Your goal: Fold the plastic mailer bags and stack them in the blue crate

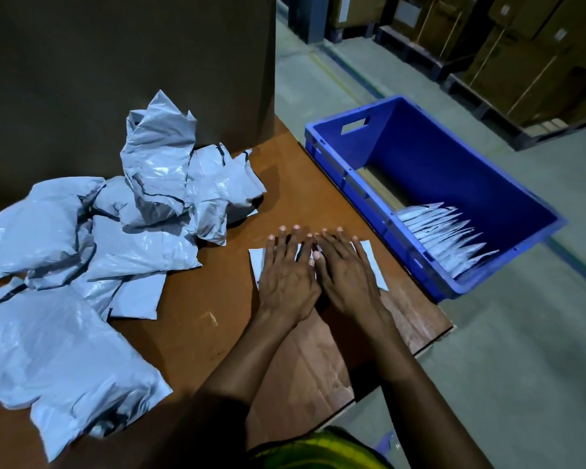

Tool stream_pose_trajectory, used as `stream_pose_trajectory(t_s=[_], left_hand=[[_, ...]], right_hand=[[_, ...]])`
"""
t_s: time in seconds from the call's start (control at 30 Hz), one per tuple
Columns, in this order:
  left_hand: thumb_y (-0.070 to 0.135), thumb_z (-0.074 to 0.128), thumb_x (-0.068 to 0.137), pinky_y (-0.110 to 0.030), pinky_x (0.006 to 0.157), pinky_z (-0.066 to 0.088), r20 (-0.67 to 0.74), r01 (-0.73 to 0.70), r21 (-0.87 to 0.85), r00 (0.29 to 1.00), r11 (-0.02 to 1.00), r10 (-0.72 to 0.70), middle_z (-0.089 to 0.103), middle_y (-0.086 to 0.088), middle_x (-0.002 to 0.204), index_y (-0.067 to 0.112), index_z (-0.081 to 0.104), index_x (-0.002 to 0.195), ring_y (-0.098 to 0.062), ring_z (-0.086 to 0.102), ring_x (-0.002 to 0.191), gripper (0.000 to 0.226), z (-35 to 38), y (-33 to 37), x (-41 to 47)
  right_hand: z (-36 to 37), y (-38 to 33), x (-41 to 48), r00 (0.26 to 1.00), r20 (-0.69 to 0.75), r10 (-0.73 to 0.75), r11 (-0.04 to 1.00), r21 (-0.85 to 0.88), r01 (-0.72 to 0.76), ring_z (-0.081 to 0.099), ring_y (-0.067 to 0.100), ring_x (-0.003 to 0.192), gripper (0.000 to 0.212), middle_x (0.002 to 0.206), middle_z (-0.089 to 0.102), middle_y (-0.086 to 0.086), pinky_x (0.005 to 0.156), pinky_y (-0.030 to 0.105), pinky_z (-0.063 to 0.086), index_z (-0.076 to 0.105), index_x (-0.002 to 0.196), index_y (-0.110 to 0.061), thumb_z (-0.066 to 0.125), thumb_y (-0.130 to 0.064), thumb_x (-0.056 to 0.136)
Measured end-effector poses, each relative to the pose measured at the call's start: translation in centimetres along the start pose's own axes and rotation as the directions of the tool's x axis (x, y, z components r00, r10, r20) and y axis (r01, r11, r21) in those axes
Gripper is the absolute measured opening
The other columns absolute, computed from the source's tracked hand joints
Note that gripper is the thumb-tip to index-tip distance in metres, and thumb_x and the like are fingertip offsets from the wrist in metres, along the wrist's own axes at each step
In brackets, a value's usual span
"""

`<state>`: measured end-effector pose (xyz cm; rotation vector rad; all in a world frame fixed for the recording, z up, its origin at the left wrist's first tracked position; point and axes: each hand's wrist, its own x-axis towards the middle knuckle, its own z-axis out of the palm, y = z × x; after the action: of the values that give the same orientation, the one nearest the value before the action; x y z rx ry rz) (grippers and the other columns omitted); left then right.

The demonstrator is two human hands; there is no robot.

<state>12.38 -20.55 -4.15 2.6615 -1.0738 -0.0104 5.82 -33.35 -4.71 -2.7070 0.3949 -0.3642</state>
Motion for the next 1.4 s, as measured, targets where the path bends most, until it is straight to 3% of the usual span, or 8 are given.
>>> stream_pose_trajectory(t_s=[0.1,0.33,0.53,0.7,0.87,1.03,1.3,1.4], left_hand=[[0.034,0.011,0.107,-0.049,0.129,0.011,-0.006,-0.022,0.027,1.000,0.999,0.022,0.020,-0.015,0.170,0.009,0.026,0.163,-0.032,0.009,0.160,0.064,1.3,-0.5,-0.5],[0.033,0.019,0.108,-0.051,0.129,0.007,-0.022,-0.005,0.058,1.000,0.998,0.006,0.002,-0.014,0.173,0.013,0.012,0.166,-0.032,-0.003,0.160,0.062,2.0,-0.2,-2.0],[0.041,-0.010,0.096,-0.051,0.128,-0.006,0.142,0.086,0.080,0.985,0.993,-0.097,-0.014,-0.011,0.172,0.018,-0.004,0.166,-0.030,-0.017,0.158,0.074,1.2,0.2,0.6],[0.034,0.015,0.107,-0.052,0.129,0.008,0.018,-0.003,0.009,1.000,1.000,0.003,0.003,-0.015,0.173,0.014,0.014,0.166,-0.033,-0.004,0.160,0.063,2.2,-0.3,-2.1],[0.037,0.016,0.105,-0.055,0.127,0.013,0.025,0.018,-0.034,1.000,0.999,-0.017,0.011,-0.017,0.172,0.014,0.023,0.164,-0.035,0.003,0.160,0.064,2.6,-1.2,0.5],[0.037,0.014,0.107,-0.055,0.128,0.009,-0.009,0.009,-0.013,1.000,1.000,-0.009,0.003,-0.013,0.173,0.018,0.014,0.166,-0.034,-0.004,0.160,0.062,2.6,-0.8,-2.4],[0.039,0.016,0.107,-0.059,0.126,0.009,0.014,-0.004,0.020,1.000,1.000,0.003,0.002,-0.010,0.174,0.025,0.014,0.166,-0.034,-0.006,0.160,0.061,3.1,-1.8,-1.0],[0.044,0.020,0.110,-0.059,0.127,0.002,-0.003,-0.033,0.007,0.999,0.999,0.033,-0.004,-0.005,0.174,0.033,0.008,0.166,-0.032,-0.011,0.160,0.059,2.6,-2.2,-3.4]], right_hand=[[1.3,0.7,-1.0,1.000,0.013,-0.019,0.992,-0.123,0.021,0.009,0.018,0.161,0.058,0.169,0.032,0.003,0.131,0.043,0.009,0.038,0.160,-0.013,0.022,-0.042,0.112],[1.5,-0.2,-2.7,1.000,-0.016,-0.017,0.970,-0.243,0.012,-0.002,0.021,0.162,0.060,0.174,0.010,0.004,0.131,0.049,0.008,0.020,0.166,-0.012,0.030,-0.034,0.111],[2.1,0.9,-0.5,0.998,0.063,0.008,0.973,-0.231,0.007,0.004,0.024,0.162,0.061,0.173,0.017,0.005,0.129,0.052,0.014,0.023,0.165,-0.011,0.019,-0.039,0.111],[1.9,0.4,-2.8,0.996,0.083,0.041,0.983,-0.184,-0.025,0.000,0.020,0.162,0.061,0.174,0.013,0.001,0.131,0.048,0.005,0.019,0.166,-0.017,0.018,-0.040,0.110],[2.4,0.9,-0.1,0.995,0.085,0.054,0.971,-0.235,-0.033,0.007,0.024,0.162,0.060,0.173,0.020,0.002,0.130,0.048,0.007,0.025,0.165,-0.017,0.021,-0.039,0.110],[2.1,0.2,-2.8,0.991,0.088,0.104,0.986,-0.142,-0.091,-0.004,0.018,0.162,0.060,0.174,0.010,-0.005,0.131,0.046,0.002,0.018,0.167,-0.021,0.021,-0.043,0.111],[2.1,0.5,-1.7,0.989,0.070,0.130,0.976,-0.187,-0.115,-0.003,0.020,0.162,0.060,0.174,0.014,-0.006,0.130,0.051,0.006,0.022,0.166,-0.024,0.020,-0.047,0.111],[1.8,0.8,-3.7,0.992,0.057,0.111,0.982,-0.157,-0.101,-0.004,0.020,0.162,0.064,0.174,0.013,-0.007,0.130,0.049,0.004,0.019,0.167,-0.026,0.021,-0.056,0.110]])
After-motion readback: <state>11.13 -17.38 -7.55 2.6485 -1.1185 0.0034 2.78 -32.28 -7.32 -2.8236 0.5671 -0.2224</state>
